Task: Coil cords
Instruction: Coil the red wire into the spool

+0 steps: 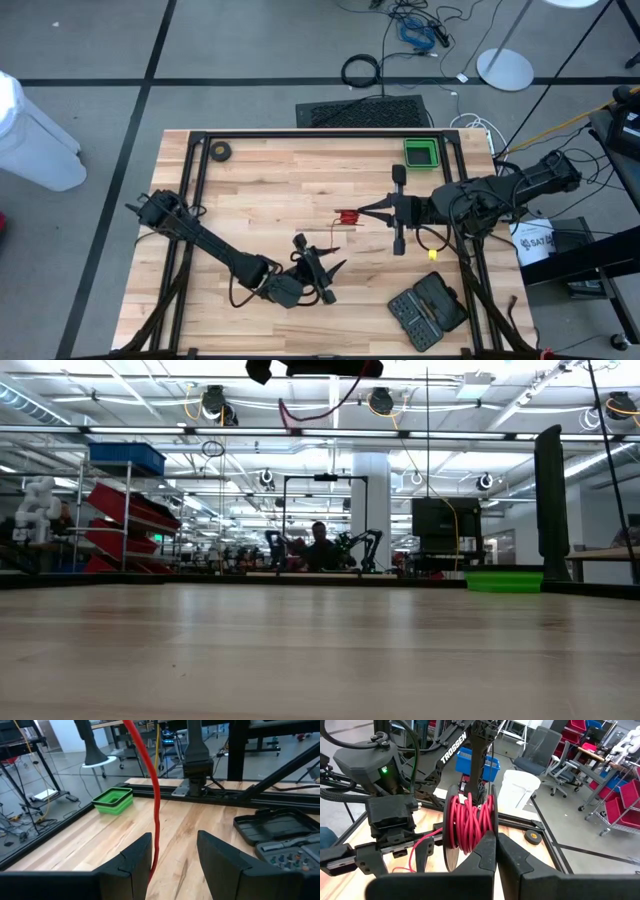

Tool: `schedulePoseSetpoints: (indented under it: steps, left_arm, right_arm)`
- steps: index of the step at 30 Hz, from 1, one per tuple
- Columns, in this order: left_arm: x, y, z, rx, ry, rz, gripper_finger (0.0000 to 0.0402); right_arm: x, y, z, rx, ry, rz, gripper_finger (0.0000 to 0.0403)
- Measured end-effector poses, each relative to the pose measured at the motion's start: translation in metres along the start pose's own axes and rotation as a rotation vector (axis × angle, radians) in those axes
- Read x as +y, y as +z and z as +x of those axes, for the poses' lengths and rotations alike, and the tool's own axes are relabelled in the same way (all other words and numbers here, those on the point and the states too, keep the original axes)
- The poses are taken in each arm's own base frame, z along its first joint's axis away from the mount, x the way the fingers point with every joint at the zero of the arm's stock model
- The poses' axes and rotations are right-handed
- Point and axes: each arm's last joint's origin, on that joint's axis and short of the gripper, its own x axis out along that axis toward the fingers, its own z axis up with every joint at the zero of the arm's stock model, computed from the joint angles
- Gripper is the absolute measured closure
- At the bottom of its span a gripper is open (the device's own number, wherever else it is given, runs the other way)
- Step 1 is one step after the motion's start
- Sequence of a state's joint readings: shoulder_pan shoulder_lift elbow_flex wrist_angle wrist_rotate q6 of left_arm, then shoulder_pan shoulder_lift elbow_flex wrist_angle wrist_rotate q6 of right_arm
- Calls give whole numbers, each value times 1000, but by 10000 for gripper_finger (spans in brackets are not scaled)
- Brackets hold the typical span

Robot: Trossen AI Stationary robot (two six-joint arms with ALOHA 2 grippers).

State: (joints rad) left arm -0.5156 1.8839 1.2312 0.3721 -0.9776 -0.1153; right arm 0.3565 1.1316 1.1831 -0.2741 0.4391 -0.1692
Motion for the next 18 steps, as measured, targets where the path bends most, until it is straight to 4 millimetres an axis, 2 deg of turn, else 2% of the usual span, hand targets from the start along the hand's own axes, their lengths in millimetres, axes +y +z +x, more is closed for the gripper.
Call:
schedulePoseSetpoints:
  steps: [9,18]
  left_arm:
    - [2,-3,-2,11,75,25,238]
    - [1,-3,-3,11,76,27,239]
  right_arm:
    - [0,0,0,1,0,0,403]
    - [0,0,0,1,0,0,403]
